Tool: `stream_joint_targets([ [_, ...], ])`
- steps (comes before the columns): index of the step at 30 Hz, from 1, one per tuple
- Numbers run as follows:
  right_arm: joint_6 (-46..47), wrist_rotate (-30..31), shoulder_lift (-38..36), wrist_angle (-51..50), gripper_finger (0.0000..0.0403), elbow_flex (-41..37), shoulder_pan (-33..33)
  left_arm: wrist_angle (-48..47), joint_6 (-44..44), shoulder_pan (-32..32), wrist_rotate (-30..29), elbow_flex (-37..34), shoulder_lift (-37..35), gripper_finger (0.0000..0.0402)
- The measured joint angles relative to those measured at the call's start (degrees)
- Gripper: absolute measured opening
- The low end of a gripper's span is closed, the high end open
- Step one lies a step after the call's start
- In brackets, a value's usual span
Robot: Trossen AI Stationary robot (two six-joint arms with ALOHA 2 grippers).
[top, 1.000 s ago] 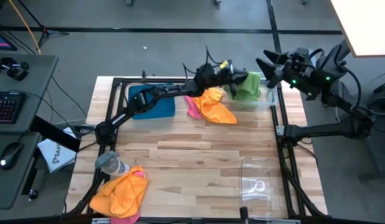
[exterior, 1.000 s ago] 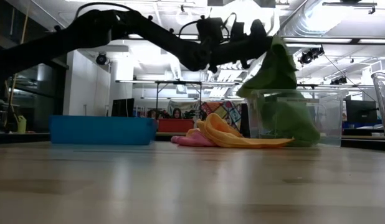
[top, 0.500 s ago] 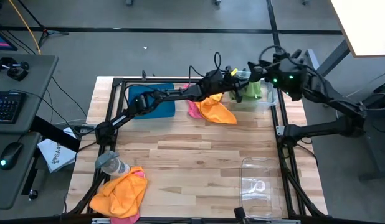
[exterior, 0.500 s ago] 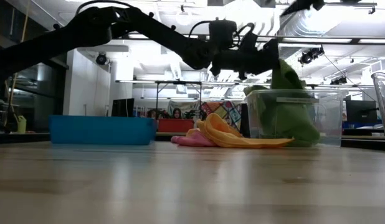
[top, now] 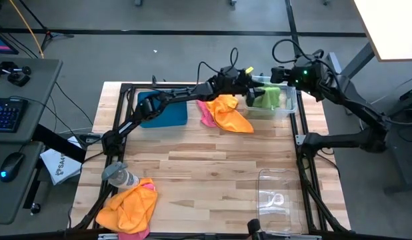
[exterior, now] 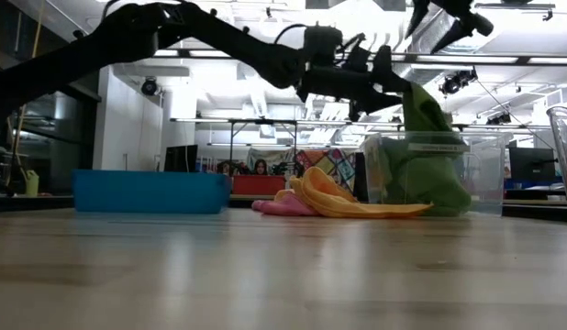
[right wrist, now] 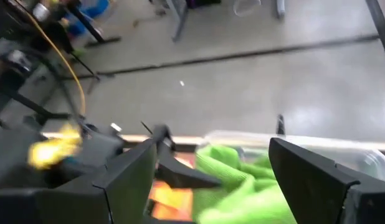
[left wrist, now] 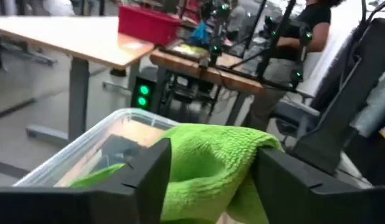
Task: Sort microfiber towel by color & place in baskets
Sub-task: Put the green towel into the top transparent bin
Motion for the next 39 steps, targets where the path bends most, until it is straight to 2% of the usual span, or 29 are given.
stream_joint_targets([
  [6,-1.08,-6.22,1.58,-3.69,0.0307,0.0,-5.36,-5.41,-0.41,1.79,3.86,0.0,-2.99,0.0236],
  [12,-5.2,-17.25,5.42,-3.43,0.0307,0.0,-9.22,-10.11,-1.92,2.86,3.98,0.0,-2.91,0.0237],
  [16,-9.05,-25.56,8.92,-4.62,0.0307,0.0,-10.62,-12.98,2.9,2.72,3.42,-0.02,-2.91,0.0237],
  [23,-12.8,-33.17,13.0,-5.16,0.0307,0.0,-10.5,-12.27,7.59,2.33,-0.91,-0.02,-2.91,0.0237],
  [26,-13.76,-33.13,13.18,-7.05,0.0307,0.0,-9.88,-12.21,8.93,2.36,-2.08,-0.02,-2.91,0.0237],
  [33,-13.68,-24.35,13.23,-11.35,0.0307,-0.01,-8.32,-10.23,11.05,2.35,-2.36,-0.02,-2.91,0.0237],
  [39,-11.85,-23.84,14.09,-9.79,0.0307,-0.46,-7.8,-8.22,11.05,2.27,-2.36,-0.02,-2.91,0.0237],
])
